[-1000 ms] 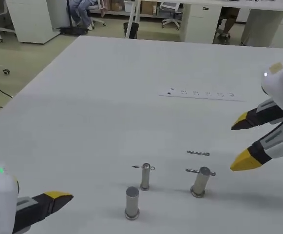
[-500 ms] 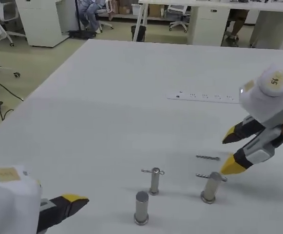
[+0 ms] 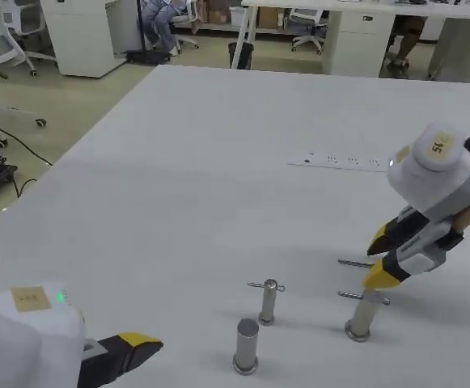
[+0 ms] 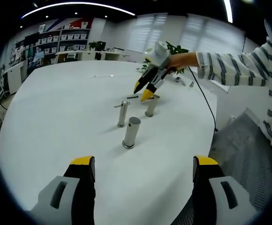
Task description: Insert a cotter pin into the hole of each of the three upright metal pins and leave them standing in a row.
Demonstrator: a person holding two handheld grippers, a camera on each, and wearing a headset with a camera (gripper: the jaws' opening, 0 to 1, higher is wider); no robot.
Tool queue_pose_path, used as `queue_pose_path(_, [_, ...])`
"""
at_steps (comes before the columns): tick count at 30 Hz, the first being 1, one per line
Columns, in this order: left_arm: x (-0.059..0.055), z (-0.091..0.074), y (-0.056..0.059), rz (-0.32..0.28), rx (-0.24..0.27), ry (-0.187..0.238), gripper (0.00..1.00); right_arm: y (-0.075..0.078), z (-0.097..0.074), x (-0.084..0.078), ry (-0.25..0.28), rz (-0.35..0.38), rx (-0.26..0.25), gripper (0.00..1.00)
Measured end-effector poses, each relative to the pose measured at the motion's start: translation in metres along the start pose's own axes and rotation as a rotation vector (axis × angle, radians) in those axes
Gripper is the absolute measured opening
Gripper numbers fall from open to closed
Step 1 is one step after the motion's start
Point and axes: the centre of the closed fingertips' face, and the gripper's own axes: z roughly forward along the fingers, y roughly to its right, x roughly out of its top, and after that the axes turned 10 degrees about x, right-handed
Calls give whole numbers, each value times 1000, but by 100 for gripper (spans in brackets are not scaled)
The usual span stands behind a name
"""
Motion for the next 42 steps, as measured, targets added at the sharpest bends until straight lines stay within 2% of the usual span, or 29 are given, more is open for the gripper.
queue_pose_path(6, [0, 1, -2, -24, -1, 4, 84, 3, 4, -4, -14, 11, 6, 25])
queue_pose_path(13, [0, 2, -3, -18, 1, 4, 84, 7, 4, -3, -17, 12, -18, 22])
queue_pose_path(23, [-2, 4, -4, -22, 0, -13, 85, 6, 7, -1, -63, -2, -35, 16])
queue_pose_path(27, [0, 5, -5, -28, 3, -9, 85, 4, 10, 0, -87, -36, -53, 9])
queue_pose_path(31, [1, 5, -4, -24, 3, -10, 85, 8, 10, 1, -117, -72, -87, 5])
queue_pose_path(36, [0, 7, -1, -28, 4, -12, 84, 13, 9, 1, -107, -74, -82, 4])
queue_pose_path(42, [0, 10, 2, -8, 0, -8, 82, 18, 8, -1, -51, -22, -88, 3])
